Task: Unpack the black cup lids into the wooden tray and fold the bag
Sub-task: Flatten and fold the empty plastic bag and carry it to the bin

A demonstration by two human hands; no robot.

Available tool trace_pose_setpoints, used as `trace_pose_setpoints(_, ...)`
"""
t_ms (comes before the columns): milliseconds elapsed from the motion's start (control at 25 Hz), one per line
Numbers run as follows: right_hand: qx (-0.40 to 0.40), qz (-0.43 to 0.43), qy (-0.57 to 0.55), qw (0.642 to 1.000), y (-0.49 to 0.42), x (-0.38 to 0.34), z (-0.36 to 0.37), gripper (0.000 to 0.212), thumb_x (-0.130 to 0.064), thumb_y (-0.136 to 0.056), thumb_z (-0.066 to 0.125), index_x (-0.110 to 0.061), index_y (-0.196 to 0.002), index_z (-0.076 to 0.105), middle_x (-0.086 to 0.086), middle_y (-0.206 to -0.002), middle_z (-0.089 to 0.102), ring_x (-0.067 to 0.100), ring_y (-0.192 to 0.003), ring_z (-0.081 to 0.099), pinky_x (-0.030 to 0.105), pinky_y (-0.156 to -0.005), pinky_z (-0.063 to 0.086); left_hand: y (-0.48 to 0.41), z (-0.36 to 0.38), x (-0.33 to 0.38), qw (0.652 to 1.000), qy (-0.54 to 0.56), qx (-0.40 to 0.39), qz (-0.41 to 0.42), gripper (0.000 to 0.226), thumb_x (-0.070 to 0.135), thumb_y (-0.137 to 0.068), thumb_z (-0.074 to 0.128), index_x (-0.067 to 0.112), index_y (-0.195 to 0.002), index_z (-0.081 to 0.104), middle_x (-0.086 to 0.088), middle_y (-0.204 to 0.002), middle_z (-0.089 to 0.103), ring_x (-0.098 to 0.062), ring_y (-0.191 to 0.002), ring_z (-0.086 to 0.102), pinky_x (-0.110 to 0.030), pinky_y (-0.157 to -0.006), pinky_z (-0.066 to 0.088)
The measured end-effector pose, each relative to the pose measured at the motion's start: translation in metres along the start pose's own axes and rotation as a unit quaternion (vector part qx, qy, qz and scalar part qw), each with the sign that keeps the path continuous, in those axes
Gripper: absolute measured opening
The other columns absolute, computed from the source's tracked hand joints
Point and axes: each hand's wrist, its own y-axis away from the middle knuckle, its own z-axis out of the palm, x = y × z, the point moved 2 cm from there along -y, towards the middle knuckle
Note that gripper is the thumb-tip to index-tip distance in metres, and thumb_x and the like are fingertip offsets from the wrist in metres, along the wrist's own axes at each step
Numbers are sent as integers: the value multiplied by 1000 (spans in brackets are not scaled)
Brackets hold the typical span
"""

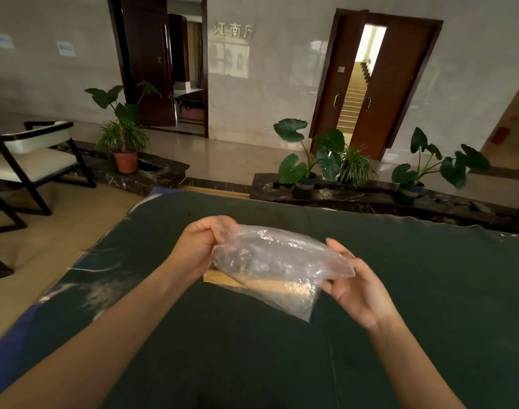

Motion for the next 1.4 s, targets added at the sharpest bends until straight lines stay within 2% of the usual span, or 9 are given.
trace_pose_setpoints(160,-31,127,35,991,10,19,10,84,-70,-67,60,-20,-134,48,16,-132,56,35,-122,53,54,-98,44,-1,-6,14,982,-117,-65,132,50,-18,-82,41,14,-46,54,4,-83,67,-15,-87,62,-29,-81,53)
trace_pose_setpoints(320,-33,140,61,988,17,22,17,76,-50,-68,73,-15,-131,51,18,-136,53,37,-123,51,57,-103,38,-4,-10,22,965,-179,-101,165,48,-22,-81,39,8,-46,51,4,-81,66,-15,-82,60,-29,-80,53)
trace_pose_setpoints(480,-45,166,76,982,20,13,20,74,-69,-77,46,-20,-133,50,11,-135,55,32,-125,50,57,-104,37,-3,-9,29,944,-250,-132,172,44,-22,-72,41,11,-45,48,4,-77,65,-10,-75,59,-23,-76,51)
trace_pose_setpoints(640,-43,190,112,974,19,20,24,68,-32,-66,81,-13,-126,55,16,-125,62,33,-113,60,50,-96,48,-7,-7,35,937,-258,-151,178,41,-6,-67,48,27,-42,51,4,-73,63,-8,-70,57,-19,-72,47)
trace_pose_setpoints(800,0,151,145,978,16,23,25,45,-3,-74,70,1,-118,59,19,-117,66,33,-104,65,39,-81,57,-11,-14,31,943,-236,-169,163,42,-5,-76,50,24,-46,53,3,-87,70,-14,-85,64,-22,-78,50)
trace_pose_setpoints(920,45,108,130,985,12,22,23,39,-1,-70,68,2,-108,63,17,-104,72,26,-86,71,31,-67,59,-17,-27,19,978,-125,-130,106,26,4,-90,48,18,-81,68,3,-128,61,-22,-114,59,-33,-85,53)
trace_pose_setpoints(1040,118,39,47,991,8,23,20,32,0,-75,64,0,-107,63,12,-96,74,20,-79,72,26,-62,58,-11,-27,-11,990,137,-30,-13,49,38,-91,45,26,-138,39,-6,-143,45,-29,-119,55,-42,-88,53)
trace_pose_setpoints(1200,201,-15,-12,979,-2,46,27,22,1,-85,58,-2,-107,63,9,-93,75,18,-79,72,24,-60,57,16,16,-72,965,181,-21,-191,80,68,-73,45,36,-141,20,-14,-142,43,-29,-121,52,-48,-98,43)
trace_pose_setpoints(1400,193,1,-14,981,-7,79,43,25,1,-84,60,-3,-108,63,14,-103,73,26,-92,70,30,-68,58,0,53,-66,987,85,23,-135,52,41,-89,53,23,-135,39,-3,-127,60,-19,-111,61,-41,-94,49)
